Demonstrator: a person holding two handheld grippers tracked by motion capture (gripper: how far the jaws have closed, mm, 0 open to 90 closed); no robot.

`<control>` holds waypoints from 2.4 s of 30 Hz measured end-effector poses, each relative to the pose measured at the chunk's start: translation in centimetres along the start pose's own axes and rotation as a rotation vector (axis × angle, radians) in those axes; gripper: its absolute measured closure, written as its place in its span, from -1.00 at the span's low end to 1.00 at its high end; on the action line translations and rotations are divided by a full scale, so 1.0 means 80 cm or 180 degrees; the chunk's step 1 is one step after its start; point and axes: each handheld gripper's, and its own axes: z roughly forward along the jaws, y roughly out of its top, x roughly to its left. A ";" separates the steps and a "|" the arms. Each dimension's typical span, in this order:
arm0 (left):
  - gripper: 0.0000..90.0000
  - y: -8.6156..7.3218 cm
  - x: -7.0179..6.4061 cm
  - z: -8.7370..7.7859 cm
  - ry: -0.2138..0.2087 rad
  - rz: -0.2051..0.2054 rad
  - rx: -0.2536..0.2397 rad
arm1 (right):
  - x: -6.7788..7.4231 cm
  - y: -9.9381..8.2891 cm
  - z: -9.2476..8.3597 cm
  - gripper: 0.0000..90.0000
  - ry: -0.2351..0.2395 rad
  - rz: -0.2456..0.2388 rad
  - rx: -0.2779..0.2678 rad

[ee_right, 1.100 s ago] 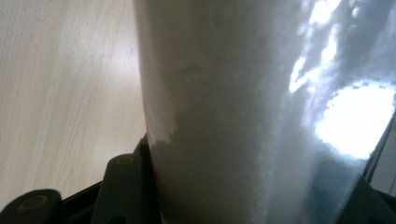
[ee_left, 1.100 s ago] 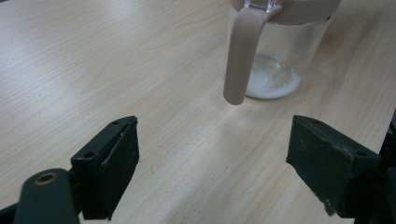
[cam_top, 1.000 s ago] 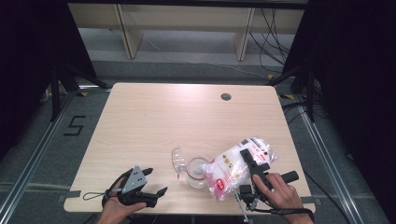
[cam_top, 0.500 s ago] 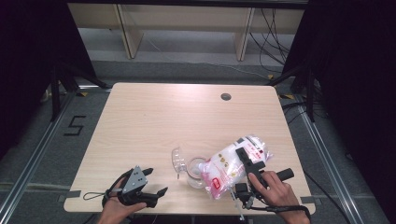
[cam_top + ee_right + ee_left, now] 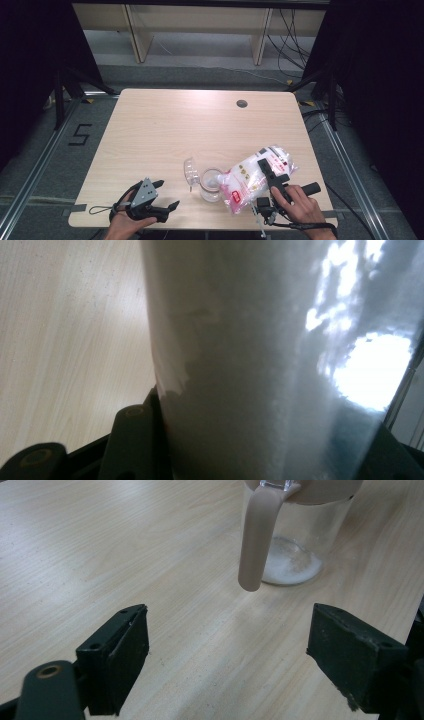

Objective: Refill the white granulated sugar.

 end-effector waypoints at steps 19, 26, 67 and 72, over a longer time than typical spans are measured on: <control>-0.64 -0.001 -0.002 0.001 -0.0031 -0.0042 -0.0042 | -0.008 0.002 0.009 0.12 -0.0025 -0.0121 -0.0111; -0.64 0.001 0.001 -0.001 -0.0008 0.0064 -0.0025 | -0.004 -0.008 0.000 0.13 -0.0046 -0.0137 -0.0054; -0.64 0.001 0.001 -0.001 -0.0001 0.0080 -0.0012 | -0.008 -0.006 -0.004 0.13 0.0026 -0.0155 -0.0057; -0.64 0.001 0.001 -0.001 -0.0005 0.0089 -0.0015 | -0.006 0.000 -0.003 0.14 -0.0019 -0.0095 -0.0117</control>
